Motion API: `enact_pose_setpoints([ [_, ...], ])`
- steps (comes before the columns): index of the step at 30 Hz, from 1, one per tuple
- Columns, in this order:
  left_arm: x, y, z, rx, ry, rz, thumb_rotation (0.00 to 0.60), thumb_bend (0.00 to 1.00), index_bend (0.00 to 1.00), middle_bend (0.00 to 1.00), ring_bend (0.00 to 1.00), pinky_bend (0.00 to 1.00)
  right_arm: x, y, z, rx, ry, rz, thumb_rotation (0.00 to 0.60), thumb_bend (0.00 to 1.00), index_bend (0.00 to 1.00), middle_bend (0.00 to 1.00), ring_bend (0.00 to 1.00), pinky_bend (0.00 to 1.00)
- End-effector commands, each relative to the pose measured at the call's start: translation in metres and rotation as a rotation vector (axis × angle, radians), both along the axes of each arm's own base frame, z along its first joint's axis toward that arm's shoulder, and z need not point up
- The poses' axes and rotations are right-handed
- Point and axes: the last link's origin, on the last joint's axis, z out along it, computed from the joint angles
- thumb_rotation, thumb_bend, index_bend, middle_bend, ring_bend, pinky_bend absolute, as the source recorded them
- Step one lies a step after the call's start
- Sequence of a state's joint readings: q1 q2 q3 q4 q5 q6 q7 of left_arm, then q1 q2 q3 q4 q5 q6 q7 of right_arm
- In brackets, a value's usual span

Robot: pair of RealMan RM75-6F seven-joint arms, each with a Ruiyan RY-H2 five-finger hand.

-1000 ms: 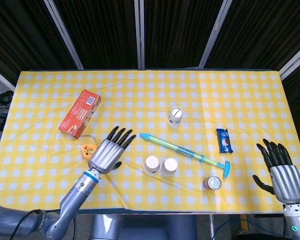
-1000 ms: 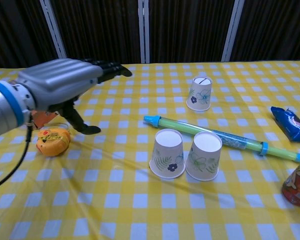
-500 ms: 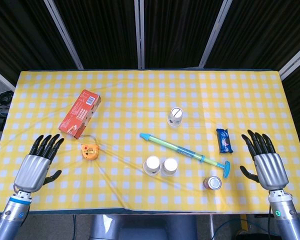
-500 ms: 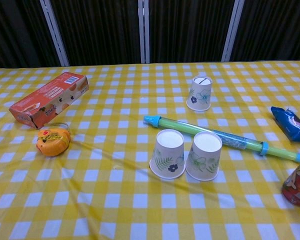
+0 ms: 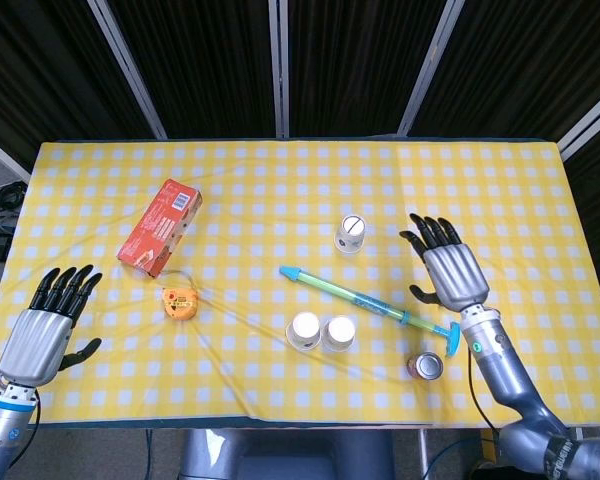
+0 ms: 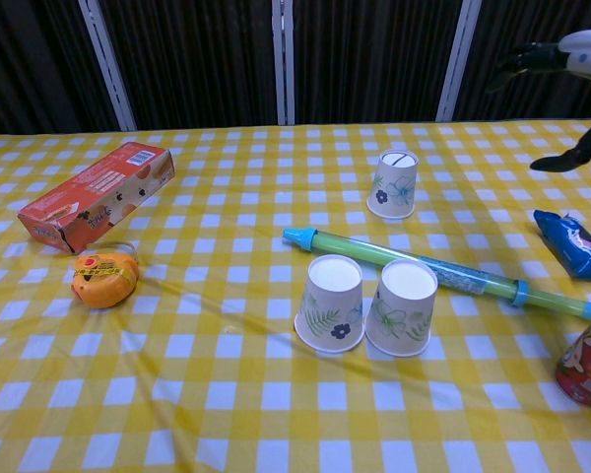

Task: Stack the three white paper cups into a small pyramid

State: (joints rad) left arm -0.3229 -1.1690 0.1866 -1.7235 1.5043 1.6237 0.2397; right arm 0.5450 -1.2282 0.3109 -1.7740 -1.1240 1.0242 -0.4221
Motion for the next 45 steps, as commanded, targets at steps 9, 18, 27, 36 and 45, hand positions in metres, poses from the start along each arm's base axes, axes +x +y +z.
enact_pose_setpoints([
  [9,-0.007,0.006,0.005,-0.009,-0.014,0.020,0.600,0.21,0.00,0.00,0.00,0.00,0.039,-0.062,-0.050,0.118,0.008,-0.079,0.600,0.13,0.21,0.00,0.00,0.03],
  [18,-0.008,0.007,0.008,-0.008,-0.025,0.027,0.600,0.21,0.00,0.00,0.00,0.00,0.033,-0.084,-0.065,0.134,0.049,-0.168,0.600,0.14,0.20,0.00,0.00,0.03],
  [27,-0.010,0.010,0.008,-0.013,-0.030,0.036,0.600,0.21,0.00,0.00,0.00,0.00,0.030,-0.095,-0.082,0.163,0.041,-0.202,0.600,0.17,0.19,0.00,0.00,0.03],
  [36,-0.012,0.013,0.008,-0.021,-0.033,0.047,0.600,0.21,0.00,0.00,0.00,0.00,0.039,-0.106,-0.095,0.150,0.032,-0.170,0.600,0.23,0.20,0.00,0.00,0.03],
  [45,-0.012,0.014,0.007,-0.029,-0.036,0.053,0.600,0.21,0.00,0.00,0.00,0.00,0.045,-0.118,-0.101,0.133,0.048,-0.154,0.600,0.24,0.18,0.00,0.00,0.03],
])
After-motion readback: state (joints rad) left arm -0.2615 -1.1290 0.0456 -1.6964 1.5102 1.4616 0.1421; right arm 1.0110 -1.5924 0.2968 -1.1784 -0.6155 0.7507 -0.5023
